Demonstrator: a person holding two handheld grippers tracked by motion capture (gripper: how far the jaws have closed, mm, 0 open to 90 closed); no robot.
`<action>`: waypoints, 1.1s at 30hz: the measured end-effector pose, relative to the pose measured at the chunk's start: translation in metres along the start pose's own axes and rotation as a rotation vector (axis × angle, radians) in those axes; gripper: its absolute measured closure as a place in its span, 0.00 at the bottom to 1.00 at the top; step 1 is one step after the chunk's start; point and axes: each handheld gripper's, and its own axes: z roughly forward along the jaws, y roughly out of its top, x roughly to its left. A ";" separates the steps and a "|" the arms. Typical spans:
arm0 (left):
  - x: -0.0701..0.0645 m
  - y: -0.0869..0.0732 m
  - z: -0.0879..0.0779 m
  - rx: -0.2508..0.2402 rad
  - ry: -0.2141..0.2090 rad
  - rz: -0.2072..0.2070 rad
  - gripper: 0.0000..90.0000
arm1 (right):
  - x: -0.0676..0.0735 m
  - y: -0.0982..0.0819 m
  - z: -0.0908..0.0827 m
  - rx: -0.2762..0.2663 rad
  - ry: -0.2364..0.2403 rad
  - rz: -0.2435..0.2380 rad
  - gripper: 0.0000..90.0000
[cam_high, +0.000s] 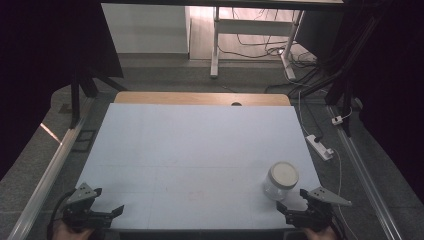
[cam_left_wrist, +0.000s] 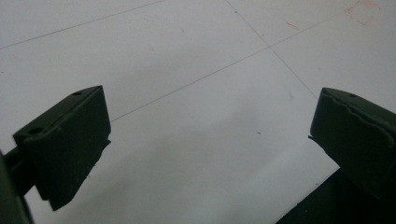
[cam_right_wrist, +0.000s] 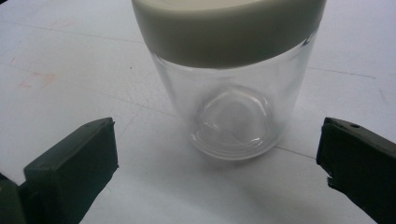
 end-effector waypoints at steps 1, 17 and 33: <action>0.000 0.000 0.000 0.004 -0.001 0.004 0.00 | 0.000 0.000 0.000 0.002 0.000 -0.002 0.00; 0.000 0.001 0.001 0.013 -0.015 0.008 0.00 | 0.003 0.001 0.003 0.027 0.006 -0.030 0.00; 0.001 0.000 0.001 0.011 -0.023 -0.006 0.00 | 0.006 0.003 0.004 0.041 0.003 -0.061 0.00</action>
